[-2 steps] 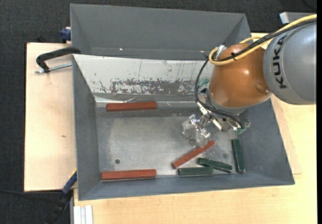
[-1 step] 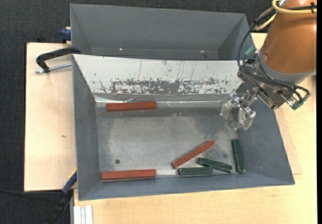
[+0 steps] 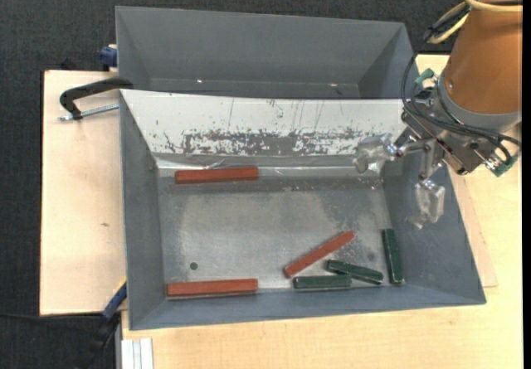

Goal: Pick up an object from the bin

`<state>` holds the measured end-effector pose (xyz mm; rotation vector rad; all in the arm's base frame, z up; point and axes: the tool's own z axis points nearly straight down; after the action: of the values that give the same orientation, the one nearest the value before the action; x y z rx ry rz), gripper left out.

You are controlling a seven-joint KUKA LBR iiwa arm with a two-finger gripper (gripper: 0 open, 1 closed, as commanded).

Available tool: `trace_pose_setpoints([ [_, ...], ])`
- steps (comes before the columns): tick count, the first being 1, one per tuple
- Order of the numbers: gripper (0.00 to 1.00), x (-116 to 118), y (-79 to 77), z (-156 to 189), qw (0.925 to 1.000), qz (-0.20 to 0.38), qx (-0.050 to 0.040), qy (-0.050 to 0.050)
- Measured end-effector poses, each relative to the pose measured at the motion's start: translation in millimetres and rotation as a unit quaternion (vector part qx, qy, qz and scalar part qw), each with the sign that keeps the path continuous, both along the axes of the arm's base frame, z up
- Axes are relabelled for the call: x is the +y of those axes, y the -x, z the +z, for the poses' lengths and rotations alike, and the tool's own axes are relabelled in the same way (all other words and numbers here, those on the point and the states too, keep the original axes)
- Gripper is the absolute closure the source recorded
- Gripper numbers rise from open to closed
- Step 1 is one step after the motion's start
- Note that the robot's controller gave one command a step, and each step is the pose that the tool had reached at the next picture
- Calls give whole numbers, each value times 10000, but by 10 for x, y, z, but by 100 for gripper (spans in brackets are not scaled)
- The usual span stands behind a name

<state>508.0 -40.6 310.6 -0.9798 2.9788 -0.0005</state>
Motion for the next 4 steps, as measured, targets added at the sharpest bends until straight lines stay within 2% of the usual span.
trace_pose_setpoints([
  [1, 0, 0, 0, 0, 10000, -1, 1, 0],
  [2, 0, 164, 33, -352, 9997, 255, -24, 11],
  [3, 0, 498, -3, -1030, 9989, 478, -6, 7],
  [4, 0, 528, -61, -1709, 9992, 408, -4, 1],
])
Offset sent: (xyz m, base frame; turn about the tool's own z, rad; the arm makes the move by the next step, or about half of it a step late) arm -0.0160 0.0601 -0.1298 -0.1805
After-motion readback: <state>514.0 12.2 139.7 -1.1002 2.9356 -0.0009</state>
